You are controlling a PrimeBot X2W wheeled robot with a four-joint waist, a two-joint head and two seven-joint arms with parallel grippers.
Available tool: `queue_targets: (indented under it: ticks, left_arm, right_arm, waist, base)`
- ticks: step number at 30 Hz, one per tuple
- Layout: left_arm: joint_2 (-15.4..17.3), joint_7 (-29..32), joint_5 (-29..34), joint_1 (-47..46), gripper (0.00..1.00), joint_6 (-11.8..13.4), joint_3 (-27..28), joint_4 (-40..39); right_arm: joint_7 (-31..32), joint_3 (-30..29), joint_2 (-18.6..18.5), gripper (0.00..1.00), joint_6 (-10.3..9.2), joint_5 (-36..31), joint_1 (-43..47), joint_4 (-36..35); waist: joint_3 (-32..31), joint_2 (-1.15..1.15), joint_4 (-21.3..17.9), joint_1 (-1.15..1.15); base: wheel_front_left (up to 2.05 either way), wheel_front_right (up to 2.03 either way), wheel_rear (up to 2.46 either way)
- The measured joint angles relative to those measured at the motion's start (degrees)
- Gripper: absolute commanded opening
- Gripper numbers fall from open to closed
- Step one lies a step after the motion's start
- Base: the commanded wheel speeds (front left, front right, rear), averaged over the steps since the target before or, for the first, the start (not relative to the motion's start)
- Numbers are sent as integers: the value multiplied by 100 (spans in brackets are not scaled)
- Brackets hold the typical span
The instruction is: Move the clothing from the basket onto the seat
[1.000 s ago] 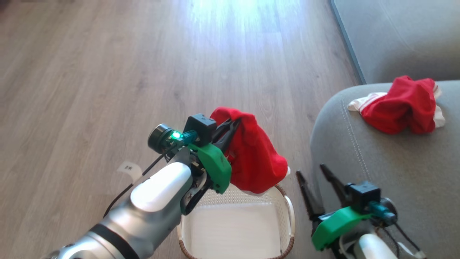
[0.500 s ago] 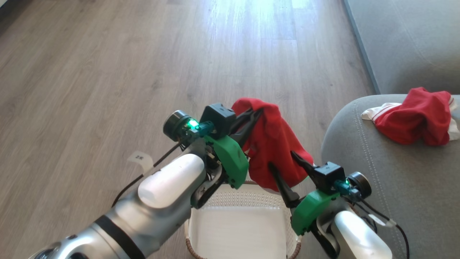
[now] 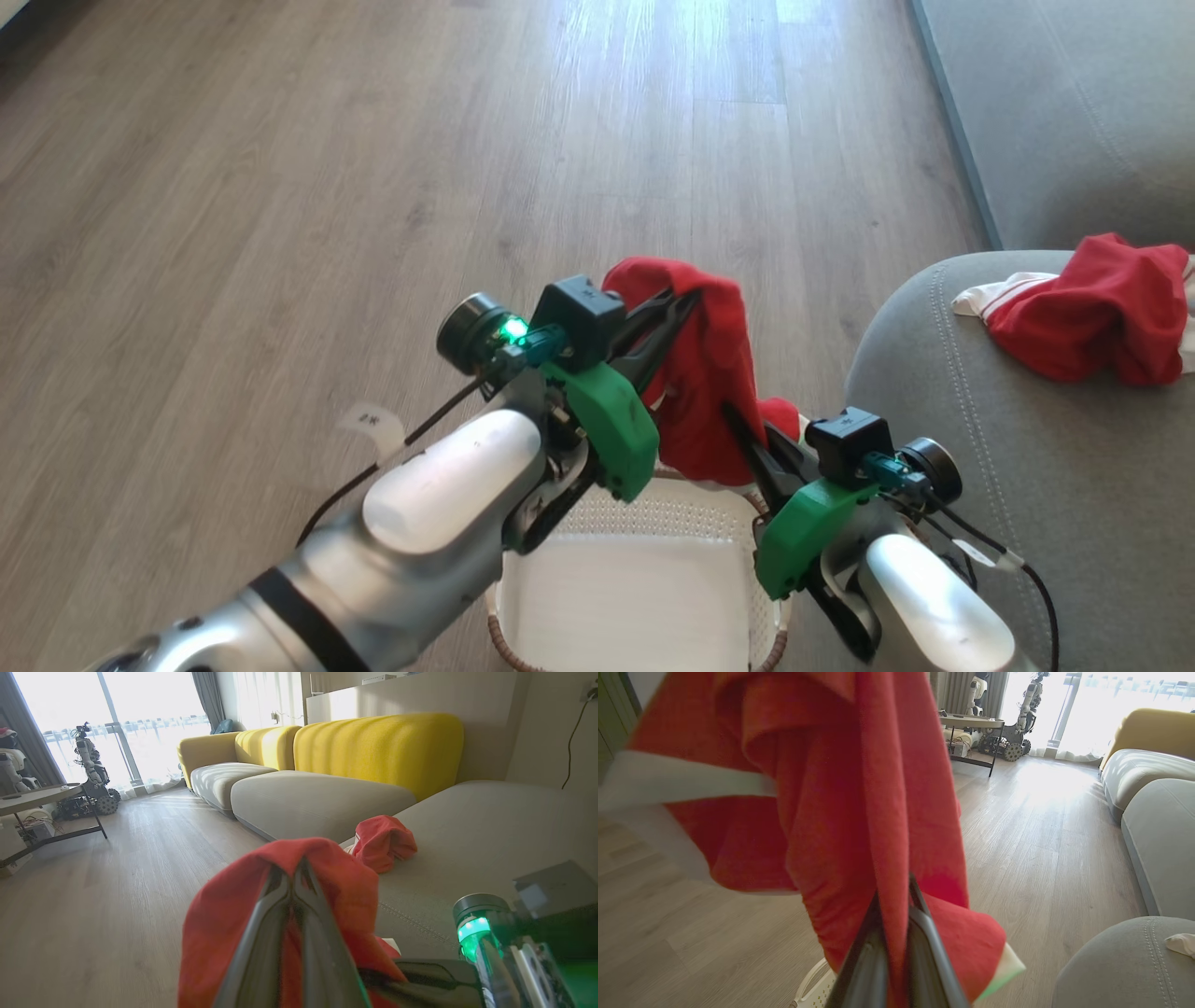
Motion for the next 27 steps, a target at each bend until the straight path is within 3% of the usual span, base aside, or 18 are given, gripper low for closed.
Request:
queue_targets:
  ticks: [1,2,4,5,6,21,27]
  left_arm:
    - [14,-4,-15,36,0,35,2,-13]
    - [33,-30,-34,81,10,47,3,-15]
    - [74,-92,-51,188,52,88,12,-12]
    - [82,-111,-83,238,92,104,14,-4]
    - [92,-135,-112,293,100,109,18,8]
    - [157,-477,-190,779,100,127,-8,171]
    - [174,-546,-188,888,100,181,-86,114]
  right_arm:
    - [0,-10,0,0,0,7,0,-1]
    - [0,-33,0,0,0,37,0,-2]
    - [0,-96,0,0,0,51,0,-9]
    - [0,-143,0,0,0,56,0,-18]
    - [0,-202,0,0,0,55,0,-43]
    - [0,-1504,-3,0,0,-565,-12,-793]
    - [0,-2059,-1,0,0,-910,396,-1245]
  waist:
    - [1,0,-14,0]
    - [2,0,-30,0]
    - [2,0,-71,0]
    - [1,0,-94,0]
    - [2,0,-121,0]
    - [11,0,-644,0]
    - [17,0,-985,0]
  base:
    - [0,0,0]
    - [0,0,0]
    - [0,0,0]
    - [0,0,0]
    - [0,0,0]
    - [0,0,0]
    - [0,0,0]
